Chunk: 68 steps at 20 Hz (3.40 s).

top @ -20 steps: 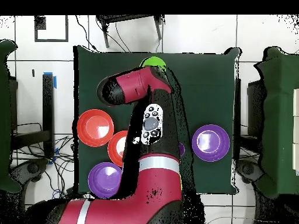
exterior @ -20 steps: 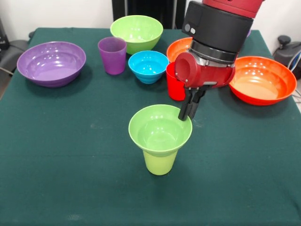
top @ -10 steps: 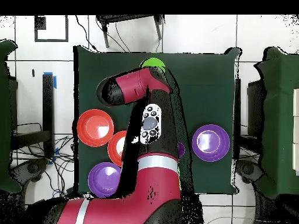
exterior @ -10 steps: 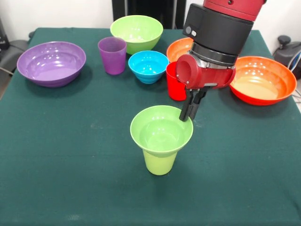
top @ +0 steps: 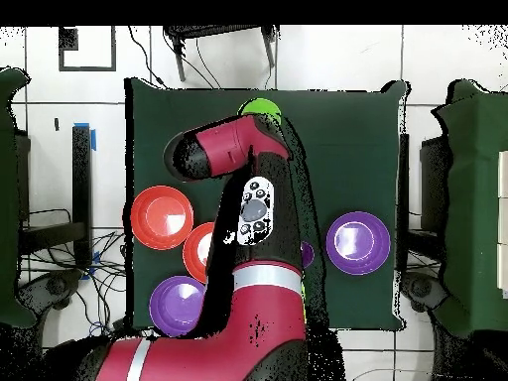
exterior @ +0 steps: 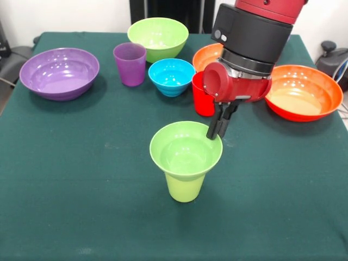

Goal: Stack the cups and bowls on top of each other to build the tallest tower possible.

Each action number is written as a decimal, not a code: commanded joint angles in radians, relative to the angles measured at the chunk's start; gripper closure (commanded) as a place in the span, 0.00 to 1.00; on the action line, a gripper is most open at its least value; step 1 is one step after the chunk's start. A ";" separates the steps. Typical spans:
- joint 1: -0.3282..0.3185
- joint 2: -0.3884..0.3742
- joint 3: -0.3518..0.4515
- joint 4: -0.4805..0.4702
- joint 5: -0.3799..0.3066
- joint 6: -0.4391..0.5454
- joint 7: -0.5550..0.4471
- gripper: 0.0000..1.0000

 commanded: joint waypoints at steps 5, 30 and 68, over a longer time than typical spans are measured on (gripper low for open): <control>0.024 0.018 0.018 0.012 0.022 0.065 0.117 1.00; 0.035 0.033 -0.005 0.033 0.072 0.034 0.143 1.00; 0.074 0.036 -0.055 0.070 0.124 -0.035 0.151 1.00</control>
